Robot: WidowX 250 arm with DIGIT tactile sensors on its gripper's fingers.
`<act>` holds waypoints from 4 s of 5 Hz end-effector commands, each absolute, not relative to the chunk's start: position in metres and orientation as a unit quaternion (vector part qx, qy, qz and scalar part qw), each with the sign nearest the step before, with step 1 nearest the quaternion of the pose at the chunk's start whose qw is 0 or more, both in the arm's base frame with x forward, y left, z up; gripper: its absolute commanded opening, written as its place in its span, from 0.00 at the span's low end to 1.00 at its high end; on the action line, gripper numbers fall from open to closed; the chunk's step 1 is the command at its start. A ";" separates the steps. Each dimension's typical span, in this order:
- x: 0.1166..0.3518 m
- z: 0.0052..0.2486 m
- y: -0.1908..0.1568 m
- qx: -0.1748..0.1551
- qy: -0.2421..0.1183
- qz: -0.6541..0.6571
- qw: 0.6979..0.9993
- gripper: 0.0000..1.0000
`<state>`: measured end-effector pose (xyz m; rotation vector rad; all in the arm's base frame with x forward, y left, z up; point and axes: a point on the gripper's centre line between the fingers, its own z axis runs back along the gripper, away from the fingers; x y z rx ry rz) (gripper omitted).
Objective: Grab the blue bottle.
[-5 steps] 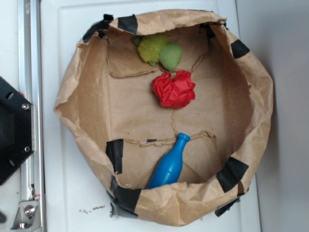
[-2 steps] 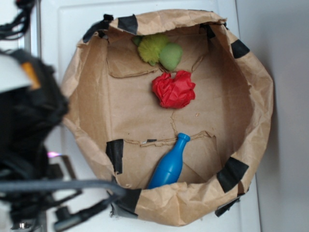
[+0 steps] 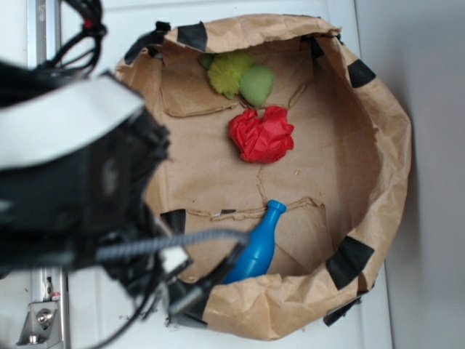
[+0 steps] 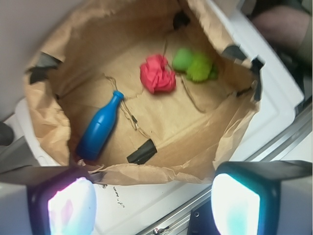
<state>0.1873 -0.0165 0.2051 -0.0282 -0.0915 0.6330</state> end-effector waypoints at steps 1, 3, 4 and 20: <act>0.194 0.172 -0.012 -0.005 -0.008 0.331 0.944 1.00; 0.208 0.177 -0.031 -0.043 -0.063 0.342 0.937 1.00; 0.222 0.177 -0.026 -0.042 -0.091 0.289 0.952 1.00; 0.258 0.012 -0.052 -0.050 -0.035 0.441 0.895 1.00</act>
